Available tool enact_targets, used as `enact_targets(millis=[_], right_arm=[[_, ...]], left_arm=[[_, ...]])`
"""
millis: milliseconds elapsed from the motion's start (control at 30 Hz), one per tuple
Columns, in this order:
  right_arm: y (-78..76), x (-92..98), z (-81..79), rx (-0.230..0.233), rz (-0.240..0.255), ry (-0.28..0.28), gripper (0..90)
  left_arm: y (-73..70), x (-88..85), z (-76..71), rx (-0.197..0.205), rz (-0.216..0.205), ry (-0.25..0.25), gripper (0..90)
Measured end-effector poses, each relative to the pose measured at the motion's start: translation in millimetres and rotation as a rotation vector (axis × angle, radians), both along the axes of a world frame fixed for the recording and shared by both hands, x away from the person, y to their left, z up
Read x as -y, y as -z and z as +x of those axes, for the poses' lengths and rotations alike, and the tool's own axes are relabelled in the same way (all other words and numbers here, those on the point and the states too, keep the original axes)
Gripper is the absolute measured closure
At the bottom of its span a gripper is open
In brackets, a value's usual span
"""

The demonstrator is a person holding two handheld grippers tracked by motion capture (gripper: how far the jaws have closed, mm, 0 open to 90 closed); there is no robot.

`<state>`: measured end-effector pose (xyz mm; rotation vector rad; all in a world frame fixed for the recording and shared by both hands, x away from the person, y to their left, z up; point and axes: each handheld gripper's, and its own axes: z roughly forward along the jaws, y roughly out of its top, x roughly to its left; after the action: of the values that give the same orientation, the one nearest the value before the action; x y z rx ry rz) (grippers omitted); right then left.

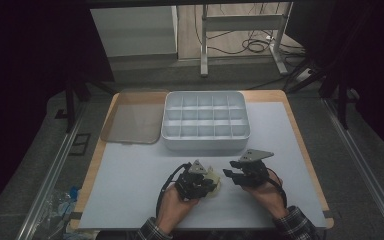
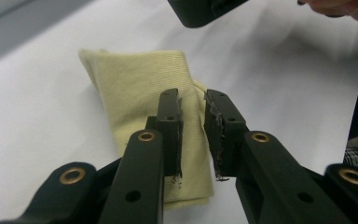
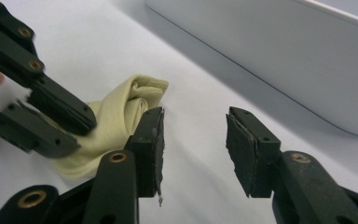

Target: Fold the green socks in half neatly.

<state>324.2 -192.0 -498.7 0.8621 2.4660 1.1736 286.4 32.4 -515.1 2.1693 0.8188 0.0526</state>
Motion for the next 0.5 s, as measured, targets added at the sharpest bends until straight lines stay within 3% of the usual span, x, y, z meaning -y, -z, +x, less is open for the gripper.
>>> enact_targets(millis=[300,500], right_arm=[[-1.2,-2.4,-3.1,0.010,0.027,-0.020,50.7],[2.6,-14.8,-6.3,0.003,0.057,-0.070,48.3]], left_arm=[[5.8,2.7,-1.6,0.009,0.003,0.010,72.5],[6.4,2.5,-1.9,0.011,-0.001,0.019,68.9]])
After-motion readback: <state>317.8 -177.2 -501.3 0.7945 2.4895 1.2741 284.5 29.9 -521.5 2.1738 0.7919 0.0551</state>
